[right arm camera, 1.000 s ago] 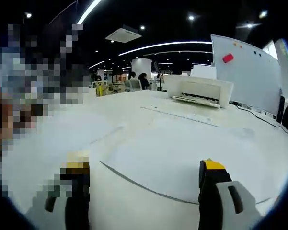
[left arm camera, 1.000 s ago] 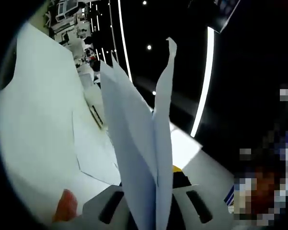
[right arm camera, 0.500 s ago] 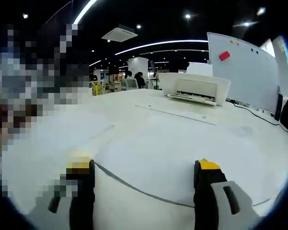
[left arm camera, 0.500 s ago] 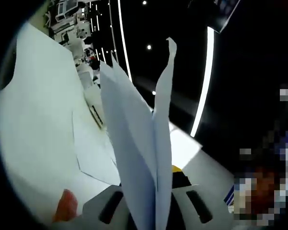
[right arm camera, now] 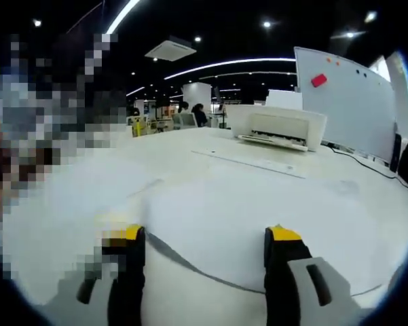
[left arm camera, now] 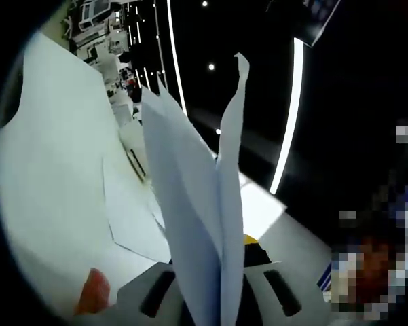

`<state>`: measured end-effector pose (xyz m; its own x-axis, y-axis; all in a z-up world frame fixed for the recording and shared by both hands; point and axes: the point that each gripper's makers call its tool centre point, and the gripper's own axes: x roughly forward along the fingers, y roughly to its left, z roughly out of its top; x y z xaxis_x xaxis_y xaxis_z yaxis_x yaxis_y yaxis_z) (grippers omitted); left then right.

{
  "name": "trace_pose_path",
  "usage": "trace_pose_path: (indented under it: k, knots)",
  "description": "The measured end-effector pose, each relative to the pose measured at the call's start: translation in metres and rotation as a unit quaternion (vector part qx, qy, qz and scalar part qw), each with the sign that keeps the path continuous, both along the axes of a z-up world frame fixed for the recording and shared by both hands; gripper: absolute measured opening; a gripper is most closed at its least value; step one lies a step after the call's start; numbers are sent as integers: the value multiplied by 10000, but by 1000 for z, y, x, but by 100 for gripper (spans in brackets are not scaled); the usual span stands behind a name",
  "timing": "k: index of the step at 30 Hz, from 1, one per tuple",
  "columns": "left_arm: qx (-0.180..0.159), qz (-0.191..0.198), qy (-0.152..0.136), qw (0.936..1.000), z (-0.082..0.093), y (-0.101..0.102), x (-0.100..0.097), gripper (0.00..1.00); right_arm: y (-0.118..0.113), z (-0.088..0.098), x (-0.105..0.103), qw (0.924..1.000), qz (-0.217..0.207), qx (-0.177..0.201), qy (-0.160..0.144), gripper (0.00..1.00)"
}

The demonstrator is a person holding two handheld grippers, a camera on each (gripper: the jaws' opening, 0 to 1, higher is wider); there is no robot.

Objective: Organize the stack of printing papers by aligning and flattening the scattered papers on the table

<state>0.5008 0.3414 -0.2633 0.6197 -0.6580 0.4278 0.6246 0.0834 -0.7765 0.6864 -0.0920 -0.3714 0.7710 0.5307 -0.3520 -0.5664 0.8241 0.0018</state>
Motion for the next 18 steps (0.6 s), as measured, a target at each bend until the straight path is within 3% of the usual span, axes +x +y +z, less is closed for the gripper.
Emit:
trace_pose_path:
  k: [18]
  knots:
    - [7,2,-1,10000,0,-4,-3,6,2,2,-2,9999,117,-60,-51,27]
